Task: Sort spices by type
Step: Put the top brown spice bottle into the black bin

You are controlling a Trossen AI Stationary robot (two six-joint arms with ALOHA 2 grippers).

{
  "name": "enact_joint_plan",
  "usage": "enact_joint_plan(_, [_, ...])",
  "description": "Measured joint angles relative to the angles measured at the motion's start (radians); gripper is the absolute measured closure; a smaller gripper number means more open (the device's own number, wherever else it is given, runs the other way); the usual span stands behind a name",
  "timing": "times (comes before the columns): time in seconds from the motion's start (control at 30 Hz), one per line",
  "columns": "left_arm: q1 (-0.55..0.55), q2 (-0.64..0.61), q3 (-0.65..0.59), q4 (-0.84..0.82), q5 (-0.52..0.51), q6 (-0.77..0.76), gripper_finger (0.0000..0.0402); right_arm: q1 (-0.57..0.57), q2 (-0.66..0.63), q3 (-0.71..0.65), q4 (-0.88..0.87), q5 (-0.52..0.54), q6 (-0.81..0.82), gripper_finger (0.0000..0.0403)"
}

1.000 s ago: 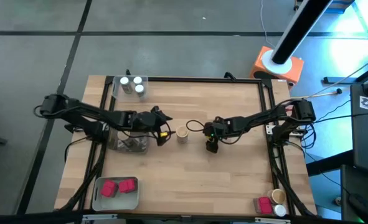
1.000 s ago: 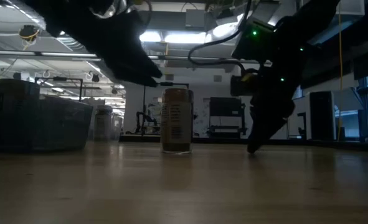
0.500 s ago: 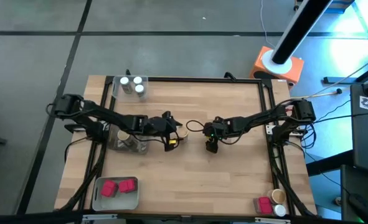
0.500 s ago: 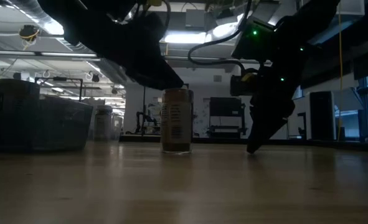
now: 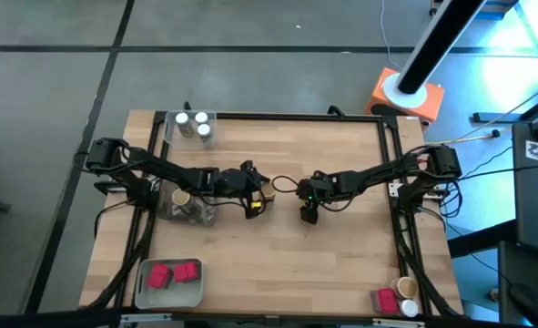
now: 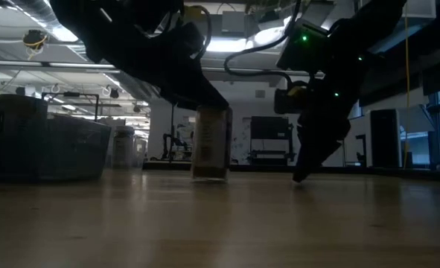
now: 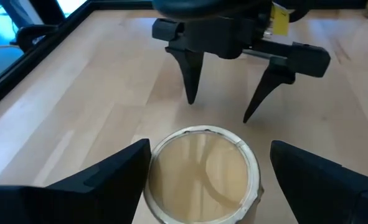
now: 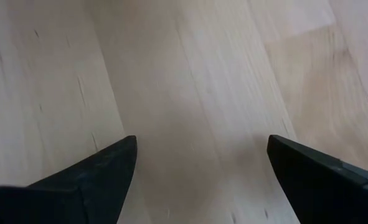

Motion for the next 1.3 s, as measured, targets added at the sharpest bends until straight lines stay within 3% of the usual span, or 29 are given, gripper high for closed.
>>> enact_joint_plan(0.43, [-0.009, -0.001, 0.02, -0.02, -0.019, 0.034, 0.0078, 0.0, 0.0, 0.0, 0.005, 0.0, 0.0, 0.0045])
enact_joint_plan(0.6, [-0.009, -0.001, 0.02, -0.069, -0.072, 0.046, 0.0078, 0.0, 0.0, 0.0, 0.005, 0.0, 0.0, 0.0045])
enact_joint_plan(0.97, [-0.008, -0.001, 0.02, -0.155, -0.068, -0.027, 0.0078, 0.0, 0.0, 0.0, 0.019, 0.0, -0.004, 0.0045])
enact_joint_plan(1.23, [-0.007, -0.001, 0.02, -0.147, -0.064, -0.036, 0.0141, 0.001, 0.0, 0.0, 0.04, 0.0, -0.023, 0.0045])
enact_joint_plan(1.3, [-0.006, -0.001, 0.02, -0.146, -0.063, -0.032, 0.0141, 0.001, 0.0, 0.0, 0.04, 0.0, -0.023, 0.0045])
